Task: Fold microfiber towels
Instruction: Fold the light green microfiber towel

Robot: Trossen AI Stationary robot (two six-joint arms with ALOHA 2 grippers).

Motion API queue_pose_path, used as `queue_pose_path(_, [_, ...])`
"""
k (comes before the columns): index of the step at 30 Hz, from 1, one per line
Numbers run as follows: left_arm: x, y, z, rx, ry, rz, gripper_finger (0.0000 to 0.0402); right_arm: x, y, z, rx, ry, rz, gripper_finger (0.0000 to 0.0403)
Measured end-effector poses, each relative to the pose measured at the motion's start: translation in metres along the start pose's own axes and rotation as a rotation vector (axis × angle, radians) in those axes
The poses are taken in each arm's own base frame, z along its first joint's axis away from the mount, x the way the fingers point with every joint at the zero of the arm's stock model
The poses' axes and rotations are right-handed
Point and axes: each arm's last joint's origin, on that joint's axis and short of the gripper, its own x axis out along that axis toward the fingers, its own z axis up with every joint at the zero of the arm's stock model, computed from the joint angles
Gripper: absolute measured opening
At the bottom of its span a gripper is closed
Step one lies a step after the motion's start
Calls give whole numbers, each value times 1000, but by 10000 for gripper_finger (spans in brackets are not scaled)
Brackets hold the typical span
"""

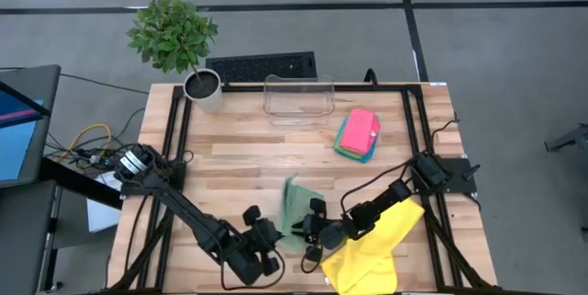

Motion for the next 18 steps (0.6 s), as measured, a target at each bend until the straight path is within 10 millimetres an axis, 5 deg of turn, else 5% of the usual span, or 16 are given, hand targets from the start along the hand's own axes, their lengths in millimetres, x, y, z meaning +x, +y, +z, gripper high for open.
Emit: queue_pose_path(18, [34,-8,-3,-47,27,-102,6,0,1,0,1,-8,5,107])
